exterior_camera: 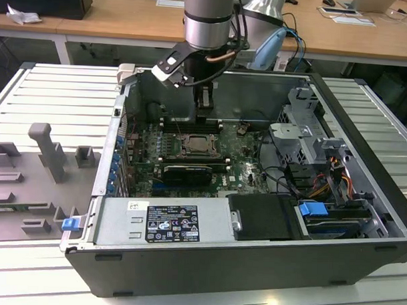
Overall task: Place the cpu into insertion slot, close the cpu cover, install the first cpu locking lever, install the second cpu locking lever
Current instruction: 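Install the first cpu locking lever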
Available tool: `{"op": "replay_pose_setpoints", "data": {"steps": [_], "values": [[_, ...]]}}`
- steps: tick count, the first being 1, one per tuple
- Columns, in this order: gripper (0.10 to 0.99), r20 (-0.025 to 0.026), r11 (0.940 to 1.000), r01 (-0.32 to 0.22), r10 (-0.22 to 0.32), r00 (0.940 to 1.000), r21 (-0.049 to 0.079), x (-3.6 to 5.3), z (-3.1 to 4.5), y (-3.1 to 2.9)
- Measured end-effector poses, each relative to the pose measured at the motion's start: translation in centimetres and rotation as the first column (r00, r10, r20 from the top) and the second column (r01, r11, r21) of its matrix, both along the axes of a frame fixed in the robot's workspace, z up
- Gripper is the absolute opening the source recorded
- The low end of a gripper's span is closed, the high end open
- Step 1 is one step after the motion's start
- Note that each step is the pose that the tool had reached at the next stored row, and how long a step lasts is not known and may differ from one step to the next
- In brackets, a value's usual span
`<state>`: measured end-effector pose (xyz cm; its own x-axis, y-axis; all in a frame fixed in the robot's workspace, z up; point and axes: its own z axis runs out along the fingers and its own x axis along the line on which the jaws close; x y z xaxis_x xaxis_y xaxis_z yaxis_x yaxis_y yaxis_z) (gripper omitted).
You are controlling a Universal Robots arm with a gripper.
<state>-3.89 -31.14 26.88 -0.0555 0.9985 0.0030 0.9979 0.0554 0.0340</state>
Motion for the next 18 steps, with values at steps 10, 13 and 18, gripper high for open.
{"op": "replay_pose_setpoints", "data": {"steps": [10, 13, 18], "values": [[0.106, -0.0001, 0.9588, -0.284, 0.284, 0.9588, 0.000, -0.01, -0.04, 0.00], [0.106, -0.0005, 0.9294, -0.369, 0.369, 0.9294, 0.000, 0.00, -0.11, 0.00], [0.106, -0.0026, 0.8966, -0.443, 0.443, 0.8966, 0.001, -0.10, -0.43, 0.00]]}}
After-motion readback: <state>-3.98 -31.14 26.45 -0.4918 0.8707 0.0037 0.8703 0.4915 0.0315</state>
